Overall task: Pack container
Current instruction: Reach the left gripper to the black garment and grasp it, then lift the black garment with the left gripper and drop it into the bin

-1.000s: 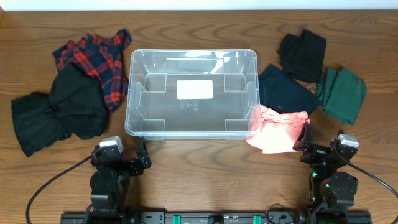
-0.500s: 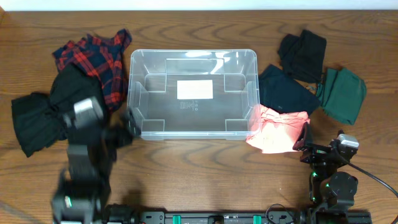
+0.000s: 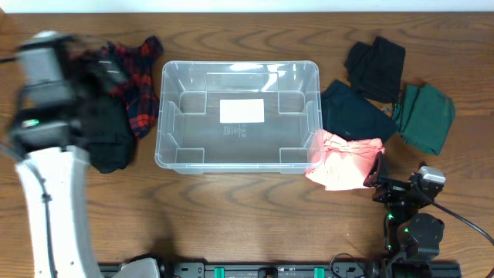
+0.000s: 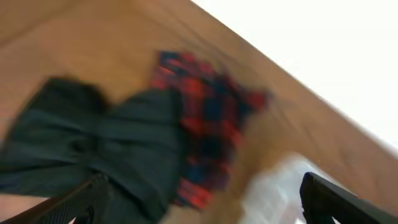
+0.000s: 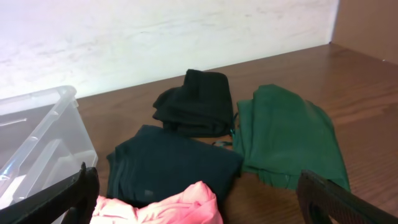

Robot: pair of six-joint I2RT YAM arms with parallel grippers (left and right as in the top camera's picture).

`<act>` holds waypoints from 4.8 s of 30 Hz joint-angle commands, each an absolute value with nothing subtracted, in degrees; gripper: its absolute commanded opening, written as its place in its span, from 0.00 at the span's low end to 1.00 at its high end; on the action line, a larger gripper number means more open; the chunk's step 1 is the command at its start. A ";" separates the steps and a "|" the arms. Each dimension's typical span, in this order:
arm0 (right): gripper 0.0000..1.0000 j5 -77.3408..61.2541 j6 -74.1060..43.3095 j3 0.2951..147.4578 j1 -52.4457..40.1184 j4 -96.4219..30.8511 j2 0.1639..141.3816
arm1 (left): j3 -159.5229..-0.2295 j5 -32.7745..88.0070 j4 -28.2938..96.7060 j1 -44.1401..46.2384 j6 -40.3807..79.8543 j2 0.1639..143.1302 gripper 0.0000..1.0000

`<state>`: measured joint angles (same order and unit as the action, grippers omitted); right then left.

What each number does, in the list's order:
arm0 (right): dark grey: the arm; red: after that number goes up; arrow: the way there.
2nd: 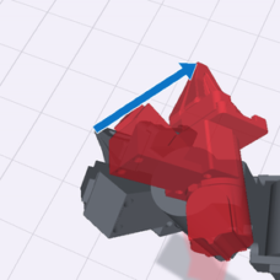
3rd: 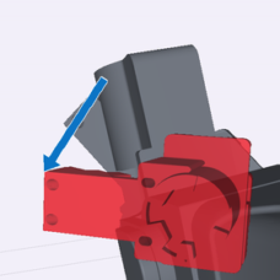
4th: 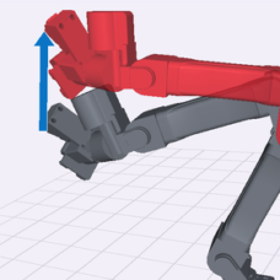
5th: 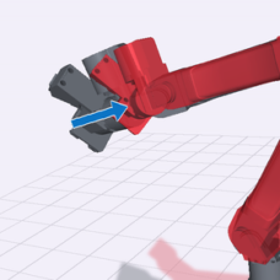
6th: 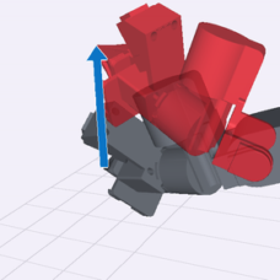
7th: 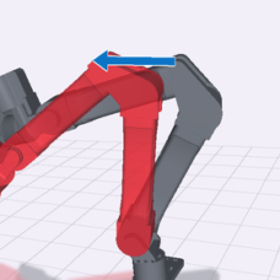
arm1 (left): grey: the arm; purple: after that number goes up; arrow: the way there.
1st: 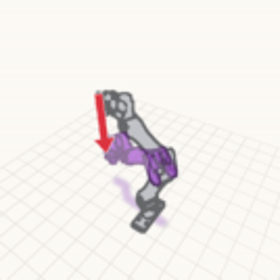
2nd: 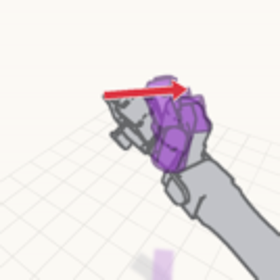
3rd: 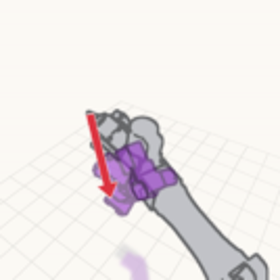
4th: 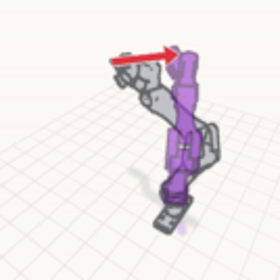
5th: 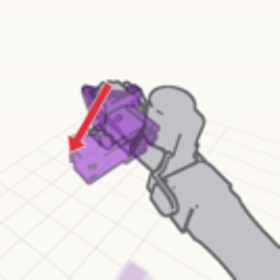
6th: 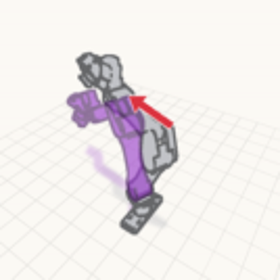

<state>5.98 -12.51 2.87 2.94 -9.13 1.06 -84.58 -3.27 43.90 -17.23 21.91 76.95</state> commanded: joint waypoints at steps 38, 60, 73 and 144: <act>0.99 5.93 -11.70 2.66 3.36 -9.15 0.93 | -86.37 33.76 34.74 -63.61 -9.52 124.38 1.00; 0.99 5.93 -11.70 2.66 3.36 -9.13 0.93 | -85.65 44.62 34.68 -60.45 -13.02 128.68 0.20; 0.99 5.93 -11.70 2.66 3.36 -9.13 0.93 | -96.99 44.58 53.30 -57.98 -13.02 105.01 0.06; 0.99 5.93 -11.70 2.66 3.36 -9.13 0.93 | -96.42 30.46 48.82 14.41 39.42 91.72 0.06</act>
